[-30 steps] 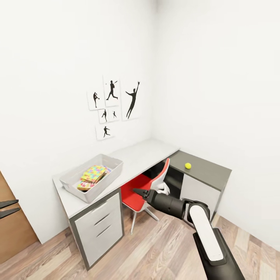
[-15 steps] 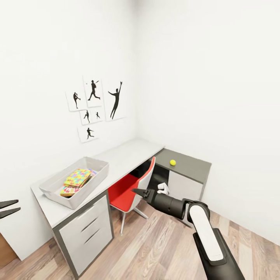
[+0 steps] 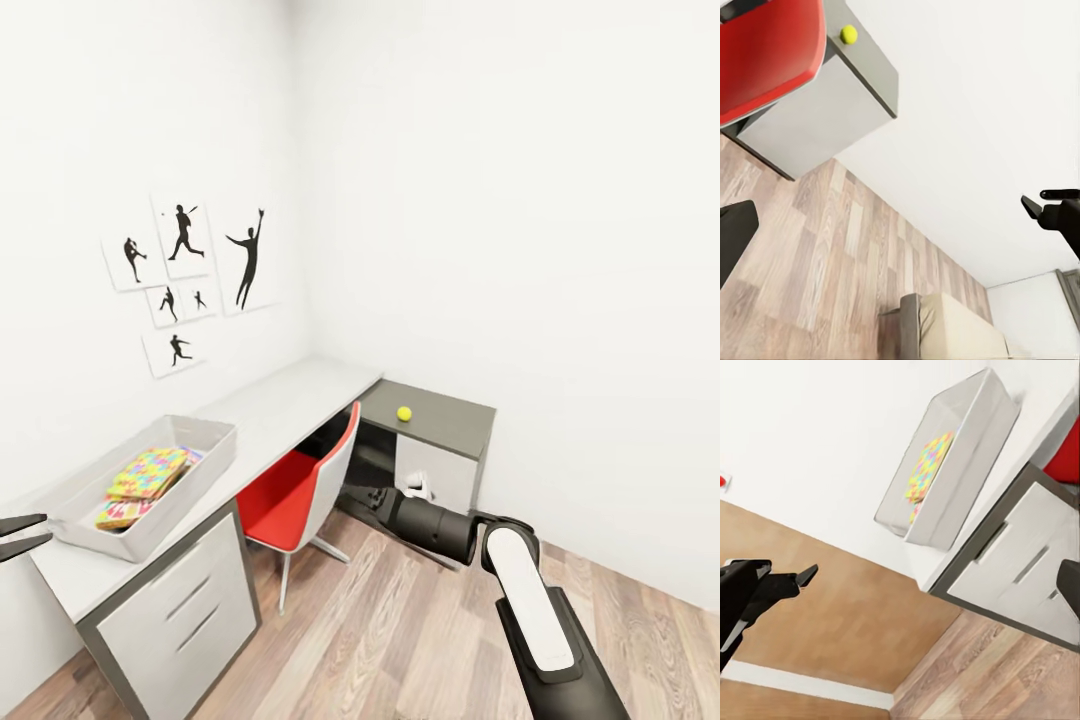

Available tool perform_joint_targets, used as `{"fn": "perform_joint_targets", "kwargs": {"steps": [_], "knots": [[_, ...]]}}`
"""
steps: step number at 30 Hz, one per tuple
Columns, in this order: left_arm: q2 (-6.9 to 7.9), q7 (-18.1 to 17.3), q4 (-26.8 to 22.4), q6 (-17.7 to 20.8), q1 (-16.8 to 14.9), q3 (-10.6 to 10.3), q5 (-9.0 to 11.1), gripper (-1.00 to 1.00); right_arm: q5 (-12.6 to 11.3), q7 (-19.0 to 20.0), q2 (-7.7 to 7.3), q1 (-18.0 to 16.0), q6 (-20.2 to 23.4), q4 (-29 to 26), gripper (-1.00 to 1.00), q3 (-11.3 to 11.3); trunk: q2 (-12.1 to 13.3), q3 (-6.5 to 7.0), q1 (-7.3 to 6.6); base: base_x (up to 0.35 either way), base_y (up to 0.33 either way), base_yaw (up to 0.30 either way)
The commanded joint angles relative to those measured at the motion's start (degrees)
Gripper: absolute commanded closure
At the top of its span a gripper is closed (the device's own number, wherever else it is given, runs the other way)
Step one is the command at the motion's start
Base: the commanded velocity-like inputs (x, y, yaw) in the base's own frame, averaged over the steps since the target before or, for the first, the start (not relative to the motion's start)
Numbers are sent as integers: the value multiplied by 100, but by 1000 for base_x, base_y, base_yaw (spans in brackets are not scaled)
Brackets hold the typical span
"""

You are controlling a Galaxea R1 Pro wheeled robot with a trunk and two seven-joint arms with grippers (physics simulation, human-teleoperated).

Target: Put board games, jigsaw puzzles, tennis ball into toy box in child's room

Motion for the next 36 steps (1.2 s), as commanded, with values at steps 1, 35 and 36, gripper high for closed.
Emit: {"fn": "perform_joint_targets", "kwargs": {"steps": [1,35,36], "knots": [[3,-20,-1,61,2,-1,3,-100,13,11,3,-3,22,5,-100,-3,-4,-3,2,0,0,-282],[3,-20,-1,61,2,-8,10,-100,29,11,4,-3,-155,22,-100,23,-4,-3,2,0,0,-272],[3,-20,-1,61,2,-8,11,-100,29,11,4,-3,-155,22,-100,24,-4,-3,2,0,0,-179]]}}
